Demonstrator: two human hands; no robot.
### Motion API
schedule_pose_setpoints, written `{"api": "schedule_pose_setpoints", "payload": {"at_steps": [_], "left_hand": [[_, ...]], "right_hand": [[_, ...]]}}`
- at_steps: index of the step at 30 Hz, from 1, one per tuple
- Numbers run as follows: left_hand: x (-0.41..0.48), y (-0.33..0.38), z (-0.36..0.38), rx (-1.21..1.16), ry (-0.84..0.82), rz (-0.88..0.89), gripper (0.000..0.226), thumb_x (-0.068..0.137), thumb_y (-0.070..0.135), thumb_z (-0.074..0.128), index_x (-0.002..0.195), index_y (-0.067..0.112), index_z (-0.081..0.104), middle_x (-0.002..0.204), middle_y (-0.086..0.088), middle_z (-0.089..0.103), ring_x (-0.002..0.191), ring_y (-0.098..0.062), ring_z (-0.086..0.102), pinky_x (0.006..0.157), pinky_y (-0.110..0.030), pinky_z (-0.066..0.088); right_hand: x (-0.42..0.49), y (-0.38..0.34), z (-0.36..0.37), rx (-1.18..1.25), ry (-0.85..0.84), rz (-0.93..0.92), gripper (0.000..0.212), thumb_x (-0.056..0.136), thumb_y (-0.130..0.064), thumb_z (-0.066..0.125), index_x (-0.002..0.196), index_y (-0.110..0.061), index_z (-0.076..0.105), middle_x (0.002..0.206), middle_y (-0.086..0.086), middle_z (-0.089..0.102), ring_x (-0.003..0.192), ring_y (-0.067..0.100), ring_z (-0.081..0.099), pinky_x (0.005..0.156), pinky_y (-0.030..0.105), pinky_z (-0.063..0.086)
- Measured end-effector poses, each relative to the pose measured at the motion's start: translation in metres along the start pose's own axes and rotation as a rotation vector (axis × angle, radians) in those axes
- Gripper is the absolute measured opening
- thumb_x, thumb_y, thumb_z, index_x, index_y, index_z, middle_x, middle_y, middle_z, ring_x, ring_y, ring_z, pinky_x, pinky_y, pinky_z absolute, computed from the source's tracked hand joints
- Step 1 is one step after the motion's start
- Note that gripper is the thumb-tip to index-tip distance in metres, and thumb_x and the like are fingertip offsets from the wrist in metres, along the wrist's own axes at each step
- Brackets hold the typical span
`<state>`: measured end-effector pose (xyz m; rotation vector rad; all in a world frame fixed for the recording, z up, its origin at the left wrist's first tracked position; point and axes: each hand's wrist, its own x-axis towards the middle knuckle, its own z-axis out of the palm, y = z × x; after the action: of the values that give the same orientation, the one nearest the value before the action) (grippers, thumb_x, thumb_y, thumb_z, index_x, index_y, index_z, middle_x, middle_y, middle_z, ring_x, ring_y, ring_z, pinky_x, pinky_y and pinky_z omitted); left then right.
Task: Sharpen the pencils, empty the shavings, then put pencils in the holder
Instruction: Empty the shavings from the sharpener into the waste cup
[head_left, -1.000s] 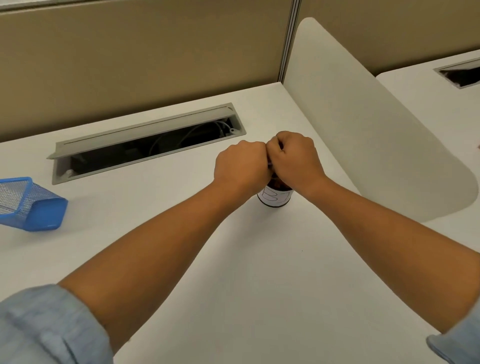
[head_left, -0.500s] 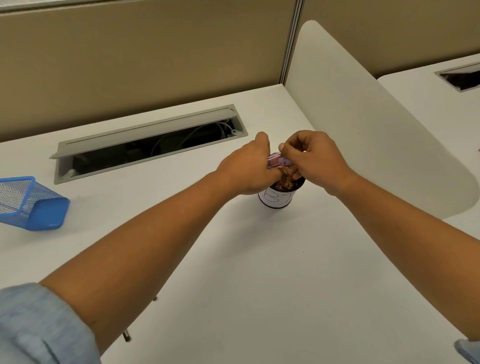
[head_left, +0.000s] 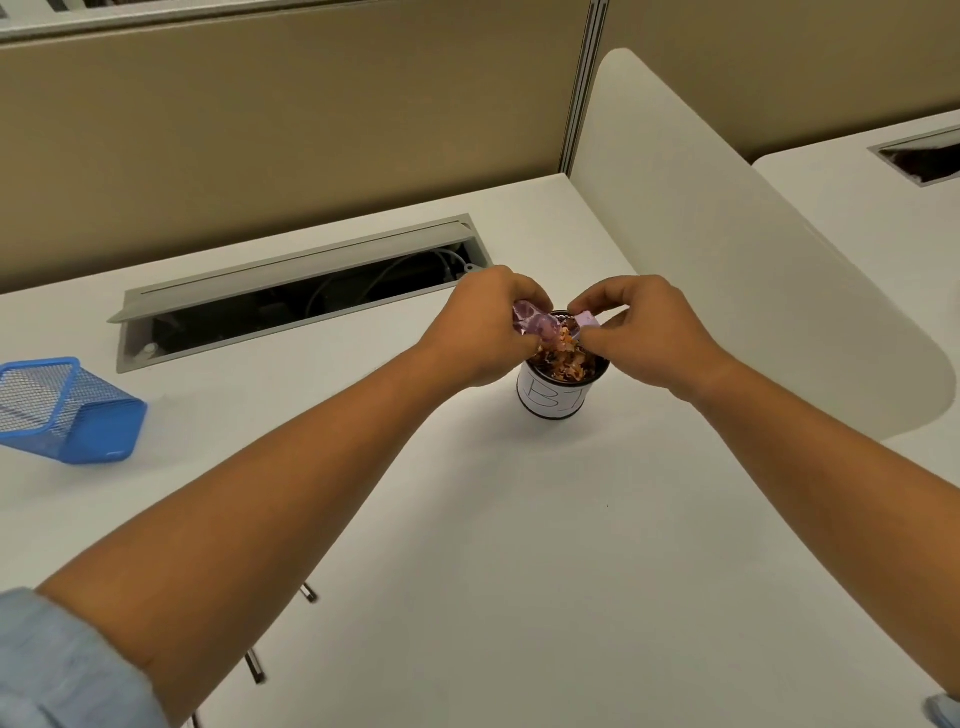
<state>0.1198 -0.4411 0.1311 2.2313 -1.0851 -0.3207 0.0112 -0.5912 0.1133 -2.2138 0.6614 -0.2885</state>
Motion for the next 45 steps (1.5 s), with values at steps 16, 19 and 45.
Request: {"api": "schedule_pose_setpoints", "payload": {"at_steps": [16,19,45], "left_hand": [[-0.003,0.015,0.006,0.030,0.046,-0.002,0.026,0.076,0.008,0.079,0.101,0.016,0.078,0.086,0.001,0.055,0.076,-0.015,0.053,0.050,-0.009,0.033],[-0.004,0.014,0.008,0.034,0.048,-0.009,0.025,0.077,0.007,0.078,0.101,0.016,0.078,0.086,0.001,0.054,0.076,-0.015,0.052,0.050,-0.010,0.035],[-0.006,0.004,0.006,0.021,0.068,-0.007,0.027,0.077,0.011,0.079,0.102,0.020,0.075,0.091,0.002,0.057,0.080,-0.014,0.054,0.053,-0.009,0.036]], "right_hand": [[-0.011,-0.005,-0.002,-0.408,0.063,-0.233,0.025,0.082,-0.013,0.062,0.101,-0.025,0.073,0.100,-0.001,0.072,0.080,0.022,0.064,0.071,0.032,0.050],[-0.010,-0.002,0.001,-0.400,0.017,-0.191,0.026,0.081,-0.011,0.063,0.100,-0.023,0.075,0.097,0.002,0.072,0.076,0.021,0.060,0.066,0.029,0.045],[-0.008,-0.011,0.012,-0.540,0.019,-0.202,0.029,0.080,-0.013,0.058,0.104,-0.019,0.074,0.093,0.007,0.077,0.081,0.031,0.066,0.068,0.031,0.051]]}}
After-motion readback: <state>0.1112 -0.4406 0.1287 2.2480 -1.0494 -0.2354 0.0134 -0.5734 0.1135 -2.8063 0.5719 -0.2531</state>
